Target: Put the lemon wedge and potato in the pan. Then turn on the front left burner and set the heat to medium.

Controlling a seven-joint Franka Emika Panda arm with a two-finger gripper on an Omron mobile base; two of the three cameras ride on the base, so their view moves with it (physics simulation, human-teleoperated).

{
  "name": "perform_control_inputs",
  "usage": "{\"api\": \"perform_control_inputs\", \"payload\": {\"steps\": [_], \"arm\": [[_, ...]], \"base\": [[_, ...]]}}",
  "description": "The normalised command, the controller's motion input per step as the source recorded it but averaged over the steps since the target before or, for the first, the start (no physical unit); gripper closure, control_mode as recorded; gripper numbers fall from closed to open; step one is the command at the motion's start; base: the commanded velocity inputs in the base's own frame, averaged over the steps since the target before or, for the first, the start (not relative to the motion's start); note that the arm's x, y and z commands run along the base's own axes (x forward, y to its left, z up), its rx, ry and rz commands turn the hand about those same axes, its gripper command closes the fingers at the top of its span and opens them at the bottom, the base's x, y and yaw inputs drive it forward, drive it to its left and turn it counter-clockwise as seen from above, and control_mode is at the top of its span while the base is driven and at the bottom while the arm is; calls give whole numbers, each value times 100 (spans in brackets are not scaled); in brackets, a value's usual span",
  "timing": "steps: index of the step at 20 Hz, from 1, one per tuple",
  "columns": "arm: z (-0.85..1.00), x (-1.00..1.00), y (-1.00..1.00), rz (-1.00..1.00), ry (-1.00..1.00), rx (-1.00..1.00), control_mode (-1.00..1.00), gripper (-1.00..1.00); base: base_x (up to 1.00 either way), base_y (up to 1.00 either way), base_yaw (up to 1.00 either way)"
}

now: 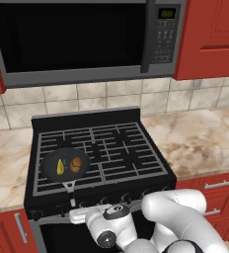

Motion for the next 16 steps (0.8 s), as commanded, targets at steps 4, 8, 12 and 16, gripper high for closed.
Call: {"api": "perform_control_inputs", "payload": {"steps": [4, 8, 12, 16], "arm": [[0, 0, 0, 0, 0, 0, -100, -100], [0, 0, 0, 0, 0, 0, -100, 100], [0, 0, 0, 0, 0, 0, -100, 100], [0, 0, 0, 0, 0, 0, -100, 100]], "base": [[0, 0, 0], [0, 0, 0], [0, 0, 0], [0, 0, 0]]}}
